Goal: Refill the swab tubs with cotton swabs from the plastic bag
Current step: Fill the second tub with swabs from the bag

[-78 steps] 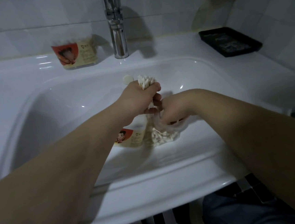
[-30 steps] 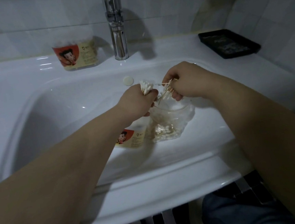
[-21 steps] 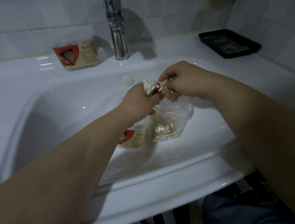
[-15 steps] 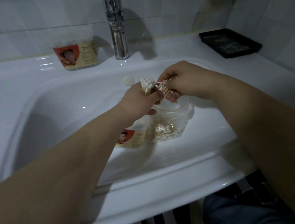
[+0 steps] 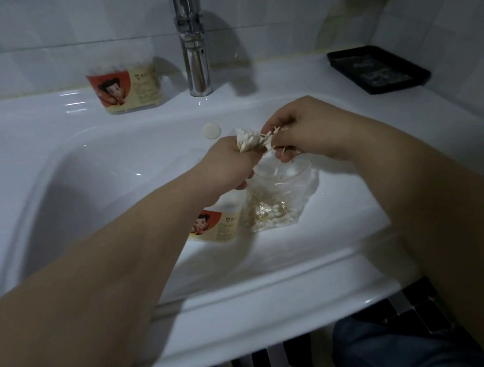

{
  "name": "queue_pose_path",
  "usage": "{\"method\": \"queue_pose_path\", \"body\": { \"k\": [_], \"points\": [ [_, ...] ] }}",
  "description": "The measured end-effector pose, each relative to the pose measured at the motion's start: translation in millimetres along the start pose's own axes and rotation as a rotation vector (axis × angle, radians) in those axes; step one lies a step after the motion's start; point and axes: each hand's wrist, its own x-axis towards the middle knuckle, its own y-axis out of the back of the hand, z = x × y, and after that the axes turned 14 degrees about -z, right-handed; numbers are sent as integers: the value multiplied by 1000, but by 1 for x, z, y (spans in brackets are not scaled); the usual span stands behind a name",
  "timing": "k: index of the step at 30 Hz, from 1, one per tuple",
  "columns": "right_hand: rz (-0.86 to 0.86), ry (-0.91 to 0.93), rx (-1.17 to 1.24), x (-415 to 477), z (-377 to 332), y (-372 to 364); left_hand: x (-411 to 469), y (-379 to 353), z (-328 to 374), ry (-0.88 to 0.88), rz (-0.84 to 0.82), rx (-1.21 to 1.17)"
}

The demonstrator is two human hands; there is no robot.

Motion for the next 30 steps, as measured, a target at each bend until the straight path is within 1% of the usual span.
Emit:
{"method": "queue_pose_path", "body": {
  "k": [5, 7, 10, 13, 20, 24, 30],
  "points": [
    [-70, 15, -23, -2, -2, -3, -2, 0, -2, 12, -57, -28],
    [-79, 16, -25, -2, -3, -5, -1, 0, -1, 28, -50, -1],
    [-46, 13, 35, -2, -4, -3, 0, 1, 0, 47, -20, 15],
    [7, 10, 106, -3, -4, 0, -2, 1, 1, 61, -32, 27],
    [19, -17, 120, -1, -3, 0, -4, 1, 0, 139, -17, 63],
    [30, -32, 111, -1, -2, 2, -6, 2, -1, 122, -33, -11],
    [85, -18, 194, 0, -2, 2, -6, 0, 3, 52, -24, 36]
  ]
}}
